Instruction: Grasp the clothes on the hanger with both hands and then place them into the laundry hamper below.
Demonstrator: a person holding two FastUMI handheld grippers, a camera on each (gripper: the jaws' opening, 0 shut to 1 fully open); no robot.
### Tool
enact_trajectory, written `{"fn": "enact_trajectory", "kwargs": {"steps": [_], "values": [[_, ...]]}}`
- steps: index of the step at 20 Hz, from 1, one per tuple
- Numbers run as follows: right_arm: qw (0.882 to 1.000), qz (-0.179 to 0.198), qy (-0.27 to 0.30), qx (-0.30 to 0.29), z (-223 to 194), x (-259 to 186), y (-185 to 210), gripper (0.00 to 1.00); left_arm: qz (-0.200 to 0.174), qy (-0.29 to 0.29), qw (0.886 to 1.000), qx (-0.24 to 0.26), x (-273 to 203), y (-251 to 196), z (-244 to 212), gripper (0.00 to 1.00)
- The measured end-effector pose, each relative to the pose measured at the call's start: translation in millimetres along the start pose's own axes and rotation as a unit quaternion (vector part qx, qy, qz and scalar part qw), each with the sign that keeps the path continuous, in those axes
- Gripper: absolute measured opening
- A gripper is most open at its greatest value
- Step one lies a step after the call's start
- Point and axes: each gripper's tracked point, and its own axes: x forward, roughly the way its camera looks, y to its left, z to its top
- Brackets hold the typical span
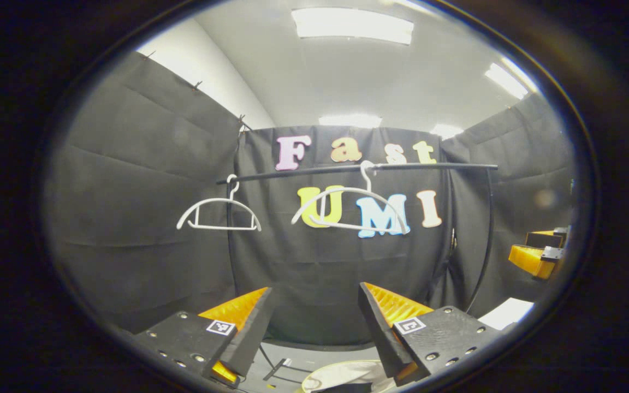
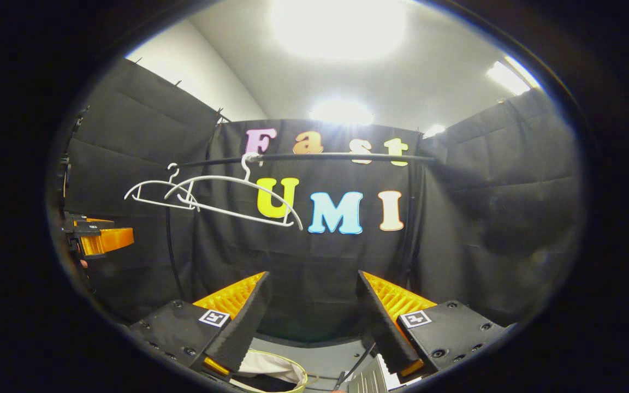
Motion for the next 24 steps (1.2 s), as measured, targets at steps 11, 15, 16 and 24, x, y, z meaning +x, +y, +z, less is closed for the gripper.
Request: {"fn": "enact_trajectory", "kwargs": {"steps": [11, 15, 16, 24], "values": [[0.999, -0.031, -0.020, 0.012, 8, -11, -43, 0.96, 0.014, -0.021, 1.000, 0.007, -16, -29, 15, 0.89], [0.999, -0.039, -0.029, 0.016, 13, 0, -49, 0.98, 0.024, -0.023, 0.999, 0.014, -6, -32, 13, 0.89], [0.998, -0.042, -0.032, 0.018, 14, 3, -51, 0.98, 0.026, -0.021, 0.999, 0.018, -5, -32, 16, 0.89], [0.997, -0.057, -0.042, 0.028, 24, 9, -62, 0.97, 0.033, -0.031, 0.999, 0.030, -22, -18, 45, 0.89]]}}
